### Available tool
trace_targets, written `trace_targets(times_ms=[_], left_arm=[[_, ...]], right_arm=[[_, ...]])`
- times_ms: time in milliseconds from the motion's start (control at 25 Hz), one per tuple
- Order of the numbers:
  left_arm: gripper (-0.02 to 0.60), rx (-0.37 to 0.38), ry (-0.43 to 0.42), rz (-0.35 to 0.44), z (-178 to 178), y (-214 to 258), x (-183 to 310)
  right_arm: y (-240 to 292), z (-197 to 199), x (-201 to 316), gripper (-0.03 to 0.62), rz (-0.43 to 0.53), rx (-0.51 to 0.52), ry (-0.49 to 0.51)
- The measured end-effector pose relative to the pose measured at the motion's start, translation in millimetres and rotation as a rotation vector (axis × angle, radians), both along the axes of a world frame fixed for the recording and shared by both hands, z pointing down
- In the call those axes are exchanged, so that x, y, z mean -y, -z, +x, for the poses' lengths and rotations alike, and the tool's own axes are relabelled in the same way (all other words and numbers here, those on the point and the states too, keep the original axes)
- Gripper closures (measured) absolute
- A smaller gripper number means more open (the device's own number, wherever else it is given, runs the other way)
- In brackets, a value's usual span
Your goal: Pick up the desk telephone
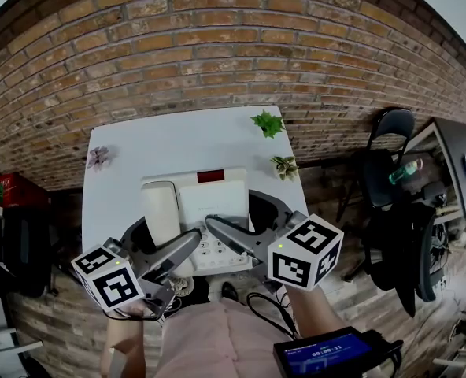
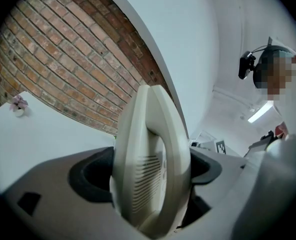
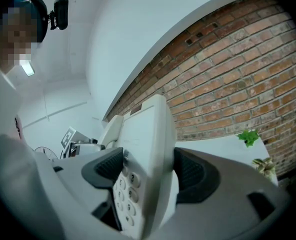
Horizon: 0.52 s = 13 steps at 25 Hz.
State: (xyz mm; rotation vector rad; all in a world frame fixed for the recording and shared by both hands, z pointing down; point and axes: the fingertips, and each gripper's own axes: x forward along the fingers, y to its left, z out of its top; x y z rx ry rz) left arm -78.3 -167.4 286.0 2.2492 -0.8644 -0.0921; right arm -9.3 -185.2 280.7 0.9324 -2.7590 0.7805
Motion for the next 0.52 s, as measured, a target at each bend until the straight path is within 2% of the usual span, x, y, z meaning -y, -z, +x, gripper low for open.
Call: trace_targets(times_ms=[520], left_arm=[[0.143,0.001,-0.002,-0.002,0.1,0.2,2.3]], right_arm=[[0.5,0.3,2.3,0.270,0.003,0.003,-0.005]])
